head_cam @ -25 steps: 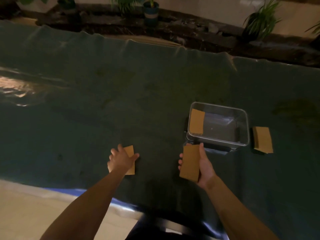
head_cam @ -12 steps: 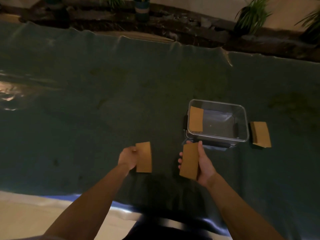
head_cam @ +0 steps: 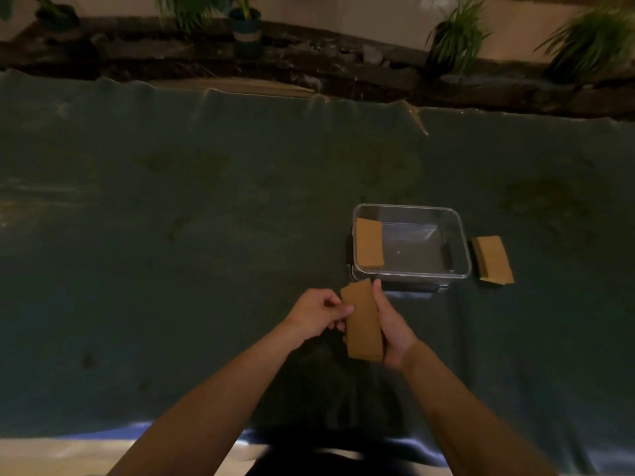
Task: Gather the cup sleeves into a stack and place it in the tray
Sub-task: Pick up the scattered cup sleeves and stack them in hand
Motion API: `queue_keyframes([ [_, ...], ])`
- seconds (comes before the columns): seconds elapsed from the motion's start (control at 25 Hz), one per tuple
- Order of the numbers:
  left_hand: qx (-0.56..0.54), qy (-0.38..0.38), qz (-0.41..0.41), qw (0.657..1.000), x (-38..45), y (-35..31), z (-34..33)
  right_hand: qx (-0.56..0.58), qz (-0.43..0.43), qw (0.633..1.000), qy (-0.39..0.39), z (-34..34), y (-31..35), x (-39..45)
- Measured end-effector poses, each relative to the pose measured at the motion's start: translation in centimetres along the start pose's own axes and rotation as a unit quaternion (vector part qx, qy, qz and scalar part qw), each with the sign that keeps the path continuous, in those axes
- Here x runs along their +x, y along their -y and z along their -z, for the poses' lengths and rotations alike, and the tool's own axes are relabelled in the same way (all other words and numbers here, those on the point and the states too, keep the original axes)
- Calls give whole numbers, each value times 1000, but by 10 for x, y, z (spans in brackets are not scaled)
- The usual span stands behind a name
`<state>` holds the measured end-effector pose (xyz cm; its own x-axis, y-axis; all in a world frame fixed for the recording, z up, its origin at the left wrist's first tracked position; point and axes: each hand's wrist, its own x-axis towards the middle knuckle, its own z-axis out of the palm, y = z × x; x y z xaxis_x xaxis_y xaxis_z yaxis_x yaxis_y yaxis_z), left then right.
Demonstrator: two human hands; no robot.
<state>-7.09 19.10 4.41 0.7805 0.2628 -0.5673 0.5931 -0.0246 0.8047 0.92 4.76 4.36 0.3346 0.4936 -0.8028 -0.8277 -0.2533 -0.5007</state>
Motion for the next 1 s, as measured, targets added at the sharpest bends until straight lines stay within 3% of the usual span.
queue_keyframes([
  [0.2,122,14,-49,991,10,-6,-4,7,48,999,24,12,2,0],
  [0.36,241,-30,-121,962,6,-24,-13,33,62,997,32,27,-1,-9],
  [0.44,255,51,-168,951,2,-34,-18,51,69,996,11,37,2,-12],
  [0.56,341,155,-212,903,-2,-47,-36,54,56,997,-22,50,10,-16],
  [0.64,390,154,-240,875,-1,-55,-56,40,68,996,-47,61,15,-16],
  [0.72,398,150,-248,870,1,-65,-78,55,79,994,-59,75,20,-21],
  [1.0,441,126,-273,846,13,-117,-148,98,75,992,-7,148,50,-45],
])
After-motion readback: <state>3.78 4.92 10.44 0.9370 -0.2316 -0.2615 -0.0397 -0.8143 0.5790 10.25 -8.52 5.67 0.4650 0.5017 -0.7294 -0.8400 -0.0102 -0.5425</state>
